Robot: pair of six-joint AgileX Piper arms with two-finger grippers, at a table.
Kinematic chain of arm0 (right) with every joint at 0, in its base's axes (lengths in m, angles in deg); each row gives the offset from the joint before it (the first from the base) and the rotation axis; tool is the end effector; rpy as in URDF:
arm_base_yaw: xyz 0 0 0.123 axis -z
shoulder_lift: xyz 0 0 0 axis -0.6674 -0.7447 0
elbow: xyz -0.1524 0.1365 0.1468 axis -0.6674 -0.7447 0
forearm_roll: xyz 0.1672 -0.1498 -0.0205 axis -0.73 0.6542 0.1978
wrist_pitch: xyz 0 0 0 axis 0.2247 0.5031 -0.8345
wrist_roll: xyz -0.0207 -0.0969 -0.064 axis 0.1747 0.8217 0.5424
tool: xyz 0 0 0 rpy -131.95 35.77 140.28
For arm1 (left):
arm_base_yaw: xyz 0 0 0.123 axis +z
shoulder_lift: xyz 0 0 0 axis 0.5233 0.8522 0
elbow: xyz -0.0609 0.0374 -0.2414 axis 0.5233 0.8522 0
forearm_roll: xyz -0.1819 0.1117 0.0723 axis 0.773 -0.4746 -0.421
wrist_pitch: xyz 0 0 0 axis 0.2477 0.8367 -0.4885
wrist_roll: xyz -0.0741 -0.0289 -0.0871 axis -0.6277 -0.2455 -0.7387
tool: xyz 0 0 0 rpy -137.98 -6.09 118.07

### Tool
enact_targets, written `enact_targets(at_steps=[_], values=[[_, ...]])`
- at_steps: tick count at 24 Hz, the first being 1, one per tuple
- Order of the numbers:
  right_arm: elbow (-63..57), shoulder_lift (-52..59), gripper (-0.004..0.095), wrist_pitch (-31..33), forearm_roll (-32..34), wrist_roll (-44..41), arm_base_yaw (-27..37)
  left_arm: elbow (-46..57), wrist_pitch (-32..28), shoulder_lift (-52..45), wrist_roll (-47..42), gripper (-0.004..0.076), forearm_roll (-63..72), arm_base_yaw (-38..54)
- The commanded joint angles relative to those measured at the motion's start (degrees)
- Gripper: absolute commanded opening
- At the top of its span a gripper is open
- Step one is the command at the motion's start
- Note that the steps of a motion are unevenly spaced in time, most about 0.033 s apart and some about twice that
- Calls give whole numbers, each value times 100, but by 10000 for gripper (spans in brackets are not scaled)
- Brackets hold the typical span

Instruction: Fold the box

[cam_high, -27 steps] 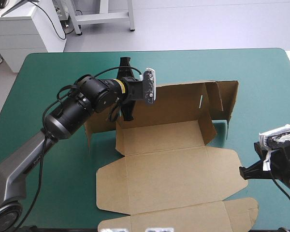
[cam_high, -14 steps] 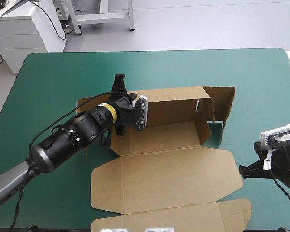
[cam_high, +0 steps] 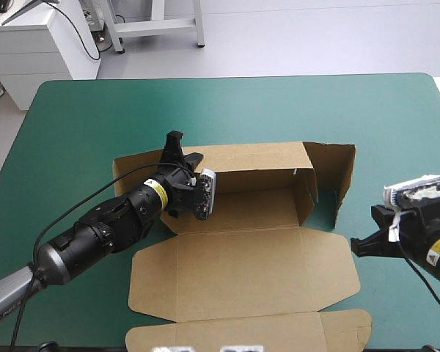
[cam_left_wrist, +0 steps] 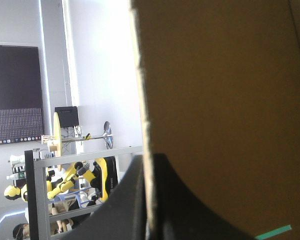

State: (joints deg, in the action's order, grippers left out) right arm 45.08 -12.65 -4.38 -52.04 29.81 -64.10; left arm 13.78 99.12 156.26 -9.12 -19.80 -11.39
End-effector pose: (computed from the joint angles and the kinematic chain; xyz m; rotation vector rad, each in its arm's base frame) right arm 0.1254 0.0398 0.3496 -0.2900 2.1342 0.1695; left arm 0.2321 -0.1884 0.2938 1.6736 1.0975 0.5554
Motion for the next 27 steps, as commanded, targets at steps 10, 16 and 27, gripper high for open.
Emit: enact_targets(at_steps=[10, 16, 27], values=[[2261, -2115, -2, -261, 483, 202, 29, -118, -51, -185, -352, -8, -335, -24], [3465, -3511, -6, 218, 523, 202, 93, -118, -11, -185, -639, -8, -335, -24], [4656, -5466, -21, 930, -1155, 1022, 1496, -118, 17, -185, -767, -8, -357, -24]])
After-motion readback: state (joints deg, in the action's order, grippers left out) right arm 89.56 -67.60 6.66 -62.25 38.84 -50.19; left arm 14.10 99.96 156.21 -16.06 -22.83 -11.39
